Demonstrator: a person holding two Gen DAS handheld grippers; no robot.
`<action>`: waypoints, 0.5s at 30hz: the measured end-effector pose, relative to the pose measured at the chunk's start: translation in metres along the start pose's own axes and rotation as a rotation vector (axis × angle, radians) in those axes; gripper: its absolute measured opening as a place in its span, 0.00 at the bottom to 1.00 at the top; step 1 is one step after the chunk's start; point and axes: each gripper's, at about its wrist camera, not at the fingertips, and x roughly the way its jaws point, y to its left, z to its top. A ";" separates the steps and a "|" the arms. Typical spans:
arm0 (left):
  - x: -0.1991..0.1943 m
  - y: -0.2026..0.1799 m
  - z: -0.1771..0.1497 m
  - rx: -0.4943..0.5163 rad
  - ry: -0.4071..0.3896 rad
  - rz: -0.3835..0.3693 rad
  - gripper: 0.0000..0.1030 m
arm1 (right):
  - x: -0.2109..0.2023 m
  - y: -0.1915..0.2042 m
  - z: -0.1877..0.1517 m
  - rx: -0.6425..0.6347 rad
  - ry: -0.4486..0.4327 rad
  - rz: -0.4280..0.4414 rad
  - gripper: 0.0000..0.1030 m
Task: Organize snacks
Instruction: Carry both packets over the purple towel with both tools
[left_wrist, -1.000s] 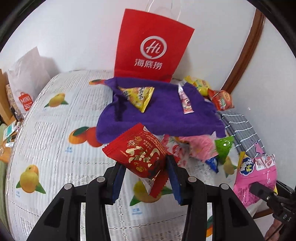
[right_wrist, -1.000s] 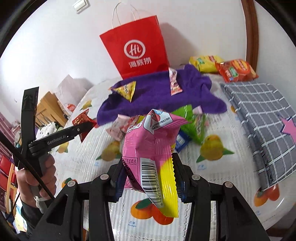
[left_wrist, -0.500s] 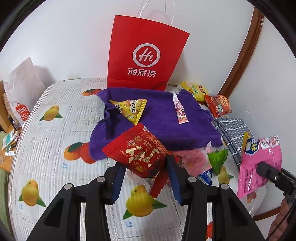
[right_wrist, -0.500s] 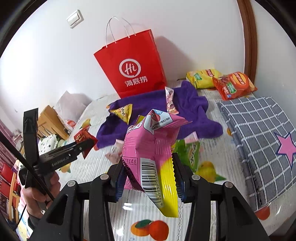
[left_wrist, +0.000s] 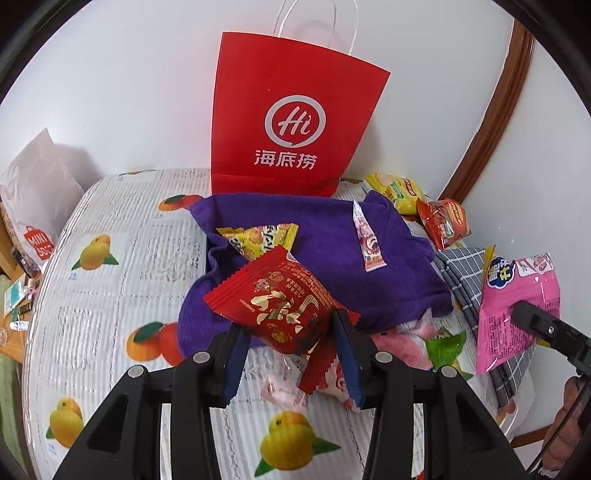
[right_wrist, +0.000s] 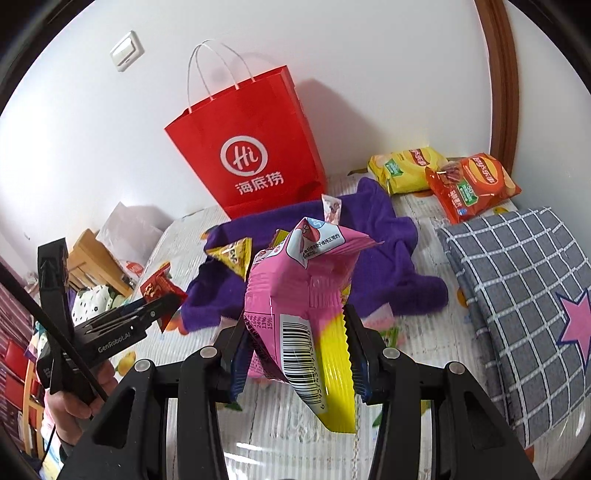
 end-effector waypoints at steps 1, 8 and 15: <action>0.002 0.000 0.003 0.002 -0.001 0.002 0.41 | 0.002 0.000 0.004 0.001 -0.002 -0.001 0.43; 0.012 0.005 0.016 0.007 0.002 0.017 0.41 | 0.019 0.003 0.029 -0.015 -0.013 -0.004 0.44; 0.021 0.011 0.030 0.011 0.003 0.034 0.41 | 0.030 0.012 0.054 -0.045 -0.030 0.002 0.44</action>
